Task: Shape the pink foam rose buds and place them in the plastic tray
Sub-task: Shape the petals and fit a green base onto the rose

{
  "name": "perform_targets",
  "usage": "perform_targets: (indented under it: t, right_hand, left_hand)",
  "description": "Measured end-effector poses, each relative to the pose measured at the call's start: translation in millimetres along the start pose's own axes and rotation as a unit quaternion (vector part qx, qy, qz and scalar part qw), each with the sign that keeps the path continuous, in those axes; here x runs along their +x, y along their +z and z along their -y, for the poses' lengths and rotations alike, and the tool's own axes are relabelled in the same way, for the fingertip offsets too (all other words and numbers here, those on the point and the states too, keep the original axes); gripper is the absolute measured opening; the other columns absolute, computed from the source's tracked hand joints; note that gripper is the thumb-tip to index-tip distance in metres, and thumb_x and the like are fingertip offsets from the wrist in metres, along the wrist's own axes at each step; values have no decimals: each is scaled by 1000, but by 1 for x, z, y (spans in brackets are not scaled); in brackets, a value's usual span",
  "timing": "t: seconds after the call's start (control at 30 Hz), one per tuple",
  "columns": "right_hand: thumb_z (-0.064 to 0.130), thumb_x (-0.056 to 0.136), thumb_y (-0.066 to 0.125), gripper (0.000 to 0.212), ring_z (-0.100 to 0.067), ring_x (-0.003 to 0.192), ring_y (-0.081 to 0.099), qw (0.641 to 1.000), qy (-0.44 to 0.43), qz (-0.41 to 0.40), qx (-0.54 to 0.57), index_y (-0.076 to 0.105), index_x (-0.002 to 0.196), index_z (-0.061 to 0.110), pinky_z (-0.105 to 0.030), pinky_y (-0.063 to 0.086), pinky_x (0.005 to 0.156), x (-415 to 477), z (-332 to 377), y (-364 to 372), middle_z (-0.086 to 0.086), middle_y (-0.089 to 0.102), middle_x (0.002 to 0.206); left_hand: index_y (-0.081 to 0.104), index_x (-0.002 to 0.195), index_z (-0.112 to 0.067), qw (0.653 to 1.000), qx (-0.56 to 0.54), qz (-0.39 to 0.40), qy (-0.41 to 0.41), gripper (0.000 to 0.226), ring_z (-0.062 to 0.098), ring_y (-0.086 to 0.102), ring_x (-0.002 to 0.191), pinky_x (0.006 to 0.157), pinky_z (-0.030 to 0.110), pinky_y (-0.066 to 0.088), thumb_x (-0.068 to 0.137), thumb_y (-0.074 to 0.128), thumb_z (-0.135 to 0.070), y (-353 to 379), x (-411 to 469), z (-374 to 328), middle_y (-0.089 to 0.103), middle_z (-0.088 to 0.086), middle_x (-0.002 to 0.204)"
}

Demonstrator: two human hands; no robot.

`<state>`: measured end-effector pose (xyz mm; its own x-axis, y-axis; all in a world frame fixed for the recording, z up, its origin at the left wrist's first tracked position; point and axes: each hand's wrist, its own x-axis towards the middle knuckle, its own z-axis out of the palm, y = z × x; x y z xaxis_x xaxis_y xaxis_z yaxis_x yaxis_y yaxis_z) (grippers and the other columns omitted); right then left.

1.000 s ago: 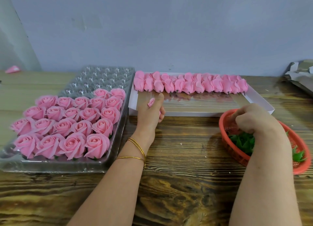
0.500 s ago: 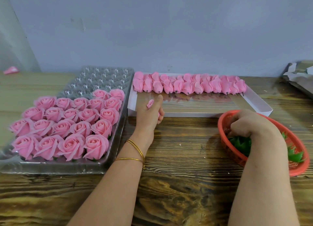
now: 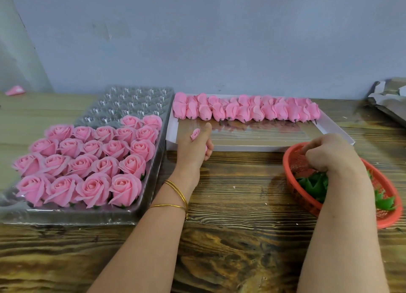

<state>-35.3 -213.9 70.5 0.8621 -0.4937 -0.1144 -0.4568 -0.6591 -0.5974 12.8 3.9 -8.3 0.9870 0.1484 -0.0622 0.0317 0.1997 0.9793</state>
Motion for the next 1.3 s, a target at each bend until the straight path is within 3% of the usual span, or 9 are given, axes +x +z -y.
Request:
perform_targets:
  t: [0.1,0.2,0.37,0.57,0.83,0.97,1.13,1.2,1.3]
  right_hand:
    - [-8,84,49,33,-32,83,57,999,14,-40,-14,72,99,11,-45,53,83,16,-7,10,-11,59,89]
    - [-3,81,52,31,-33,84,56,997,27,-66,-19,73,91,18,-52,53,87,18,-8,12,-2,50,74]
    - [-7,81,51,32,-30,75,56,996,13,-89,11,73,87,16,-45,55,77,22,-11,14,-3,53,73]
    - [-3,79,53,31,-40,105,60,972,-21,-208,104,72,99,12,-49,51,94,19,-11,13,-21,68,109]
    - [21,93,58,27,-14,89,58,925,-170,-279,194,69,112,5,-15,35,80,18,7,21,-5,69,100]
    - [17,93,58,20,0,67,53,918,-229,-201,255,74,98,8,-3,35,61,16,20,35,13,62,73]
    - [7,98,53,16,-11,90,66,865,-262,41,427,69,99,12,-23,52,88,8,36,56,-2,70,92]
    - [6,100,50,17,-15,89,67,833,-249,145,472,66,98,11,-26,55,81,4,42,64,-7,69,94]
    - [8,100,51,15,-18,84,67,847,-236,218,423,66,99,12,-22,53,67,-2,46,76,-12,69,97]
  left_hand:
    - [59,47,-25,1000,-5,-6,5,46,4,49,45,41,15,37,91,62,-41,1,0,0,54,-7,49]
    - [59,44,-26,1000,-7,-6,9,49,4,49,44,41,15,36,91,62,-40,1,0,1,54,-7,49]
    - [57,48,-24,1000,-11,-9,11,46,4,48,44,41,15,36,91,62,-39,1,1,0,54,-7,49]
    - [57,51,-23,1000,-11,-10,12,44,4,49,44,41,15,37,91,62,-39,0,2,1,54,-7,49]
    - [56,57,-20,1000,-8,-8,10,40,4,49,45,41,15,37,91,62,-39,1,2,1,53,-7,49]
    - [56,58,-18,1000,-5,-15,13,40,3,49,44,41,15,37,91,61,-39,1,3,1,54,-7,48]
    - [55,55,-19,1000,-11,-17,12,42,5,48,45,41,16,36,92,61,-39,3,2,0,52,-5,49]
    - [55,54,-19,1000,-13,-20,15,44,6,48,45,41,16,36,92,61,-38,3,2,0,52,-4,49]
    - [53,58,-16,999,-13,-20,24,42,8,48,46,43,17,36,93,60,-38,4,1,-1,51,-3,50]
